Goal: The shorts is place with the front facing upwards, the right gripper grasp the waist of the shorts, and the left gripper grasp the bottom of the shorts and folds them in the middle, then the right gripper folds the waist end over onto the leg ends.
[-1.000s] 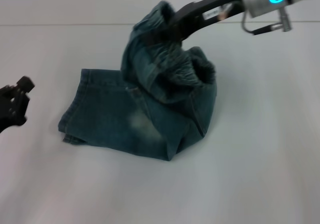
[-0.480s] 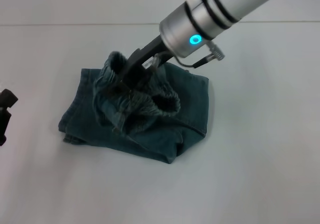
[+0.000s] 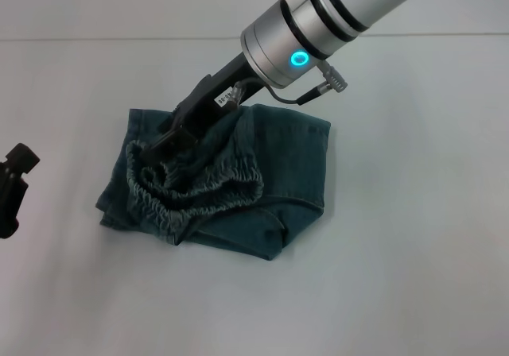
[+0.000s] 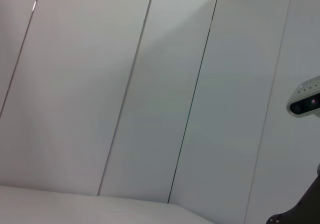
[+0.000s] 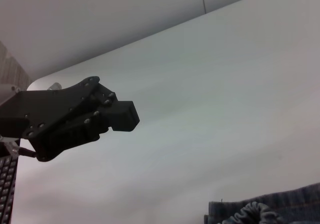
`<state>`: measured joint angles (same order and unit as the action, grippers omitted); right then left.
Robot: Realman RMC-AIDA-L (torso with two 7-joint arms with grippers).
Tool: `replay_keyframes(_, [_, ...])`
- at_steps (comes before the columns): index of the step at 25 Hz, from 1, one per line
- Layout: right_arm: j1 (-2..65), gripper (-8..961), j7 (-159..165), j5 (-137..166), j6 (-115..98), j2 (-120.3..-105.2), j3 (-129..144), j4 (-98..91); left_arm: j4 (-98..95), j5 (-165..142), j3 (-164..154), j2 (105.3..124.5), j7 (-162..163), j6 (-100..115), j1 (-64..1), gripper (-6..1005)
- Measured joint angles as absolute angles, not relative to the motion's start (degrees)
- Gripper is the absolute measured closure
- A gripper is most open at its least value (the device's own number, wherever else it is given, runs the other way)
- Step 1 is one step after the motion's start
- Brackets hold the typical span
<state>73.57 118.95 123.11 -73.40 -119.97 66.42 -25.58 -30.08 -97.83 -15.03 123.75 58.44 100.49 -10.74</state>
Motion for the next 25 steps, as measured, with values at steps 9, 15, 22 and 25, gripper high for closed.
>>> replay_keyframes(9, [72.2,257,123.5,125.9,-83.8,-118.57,66.3,-29.2,-30.0,-97.8,-15.1,123.75,58.5,99.2,-11.3,998])
replay_keyframes(15, [70.9,97,127.1,129.8,-89.7,-118.63,66.5,-30.1,-29.6,-97.8,-15.1,123.63,58.5,98.4,-11.7,998])
replay_keyframes(22, [70.0,45,130.1,137.1,-91.0,-119.12,66.5,-30.3,-29.4,-97.8,-15.1,123.57,58.5,97.2,-12.3,998])
replay_keyframes(25, [69.7,47,130.1,138.1,-92.0,-118.91,66.5,-30.9,-29.4,-97.8,-15.2,123.51,58.5,97.0,-12.6,998])
